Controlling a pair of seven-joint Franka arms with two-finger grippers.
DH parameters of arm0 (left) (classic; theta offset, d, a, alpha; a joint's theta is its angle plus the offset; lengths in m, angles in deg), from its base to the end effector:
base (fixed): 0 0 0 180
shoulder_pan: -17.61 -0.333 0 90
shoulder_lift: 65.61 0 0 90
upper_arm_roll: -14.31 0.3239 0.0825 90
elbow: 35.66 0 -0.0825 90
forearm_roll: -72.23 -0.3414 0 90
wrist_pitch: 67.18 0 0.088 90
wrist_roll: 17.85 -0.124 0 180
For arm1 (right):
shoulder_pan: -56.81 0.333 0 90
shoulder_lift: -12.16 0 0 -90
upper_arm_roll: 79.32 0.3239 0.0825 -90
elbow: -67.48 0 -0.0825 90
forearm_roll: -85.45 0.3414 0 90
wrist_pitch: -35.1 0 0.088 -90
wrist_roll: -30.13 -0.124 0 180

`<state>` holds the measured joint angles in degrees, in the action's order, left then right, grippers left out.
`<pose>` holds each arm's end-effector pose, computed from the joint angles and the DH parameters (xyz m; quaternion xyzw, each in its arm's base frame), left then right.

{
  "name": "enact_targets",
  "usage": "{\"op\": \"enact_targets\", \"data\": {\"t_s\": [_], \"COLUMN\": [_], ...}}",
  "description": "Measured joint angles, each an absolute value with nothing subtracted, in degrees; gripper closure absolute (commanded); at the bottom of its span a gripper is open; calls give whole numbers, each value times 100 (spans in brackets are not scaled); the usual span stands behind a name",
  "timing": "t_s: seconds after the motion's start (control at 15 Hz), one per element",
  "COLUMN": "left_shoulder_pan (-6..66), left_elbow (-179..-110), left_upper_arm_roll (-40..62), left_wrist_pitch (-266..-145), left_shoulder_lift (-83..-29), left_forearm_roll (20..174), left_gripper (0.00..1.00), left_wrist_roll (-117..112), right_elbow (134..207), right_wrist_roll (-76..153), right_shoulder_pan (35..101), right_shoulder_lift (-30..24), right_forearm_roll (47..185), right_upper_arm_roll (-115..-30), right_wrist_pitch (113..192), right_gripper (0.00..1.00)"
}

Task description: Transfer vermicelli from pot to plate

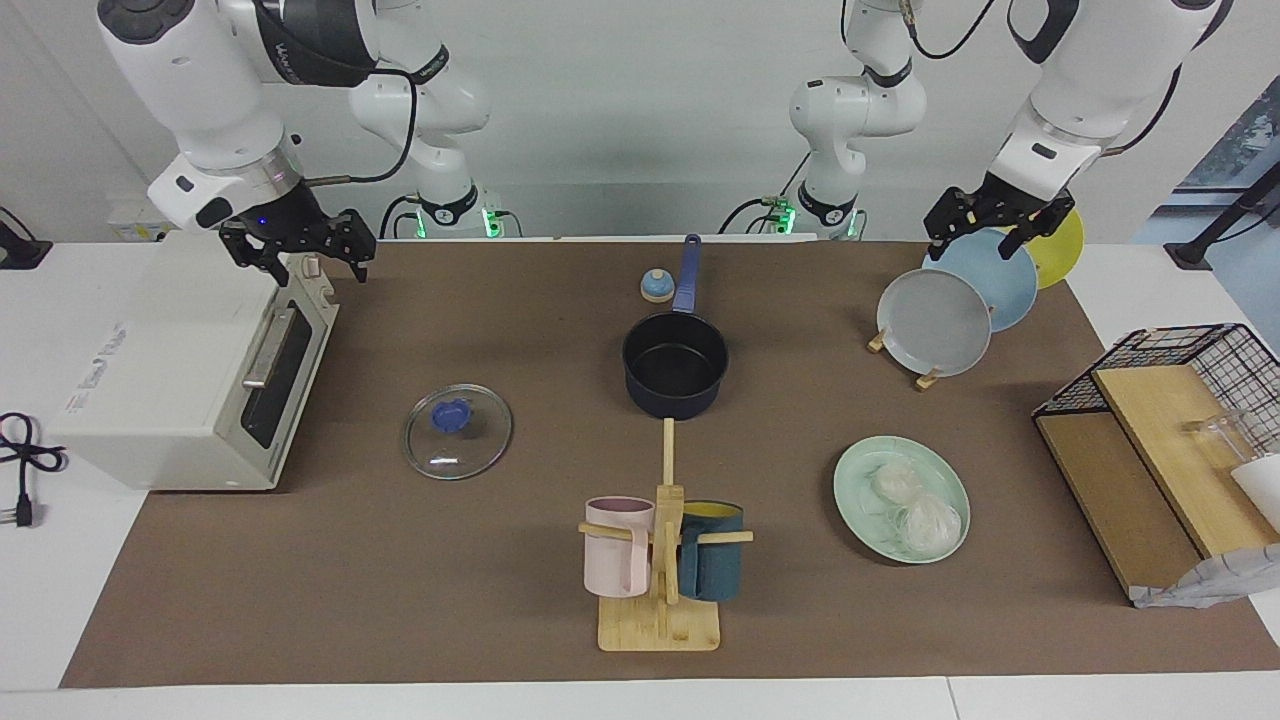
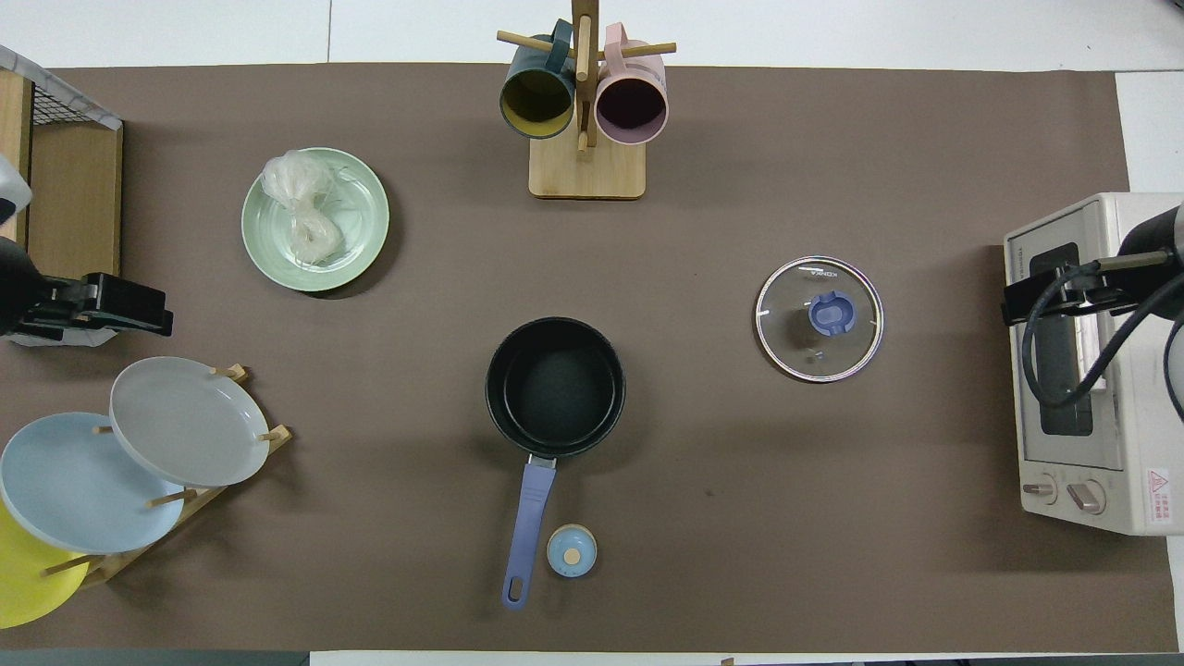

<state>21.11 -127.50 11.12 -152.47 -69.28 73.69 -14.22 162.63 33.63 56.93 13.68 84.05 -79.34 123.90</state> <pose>0.4781 -0.0604 0.6266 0.9992 -0.0273 -0.0261 0.0086 0.4971 -0.0022 0.5888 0.9985 0.0316 -0.0425 0.0110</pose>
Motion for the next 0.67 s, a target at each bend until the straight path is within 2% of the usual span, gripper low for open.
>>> {"op": "enact_targets", "data": {"t_s": [0.67], "left_shoulder_pan": [2113], "left_elbow": [-12587], "left_upper_arm_roll": [1114], "left_wrist_pitch": [-15174], "left_shoulder_lift": [-6743], "left_forearm_roll": [7369], "left_gripper": [0], "left_wrist_roll": [-1422], "right_elbow": [16262], "right_wrist_roll": [3363], "right_shoulder_pan": [5693], "right_shoulder_lift": [1368], "right_forearm_roll": [8405], "right_upper_arm_roll": [-7934], "right_wrist_pitch": [12390], "right_gripper": [0]}}
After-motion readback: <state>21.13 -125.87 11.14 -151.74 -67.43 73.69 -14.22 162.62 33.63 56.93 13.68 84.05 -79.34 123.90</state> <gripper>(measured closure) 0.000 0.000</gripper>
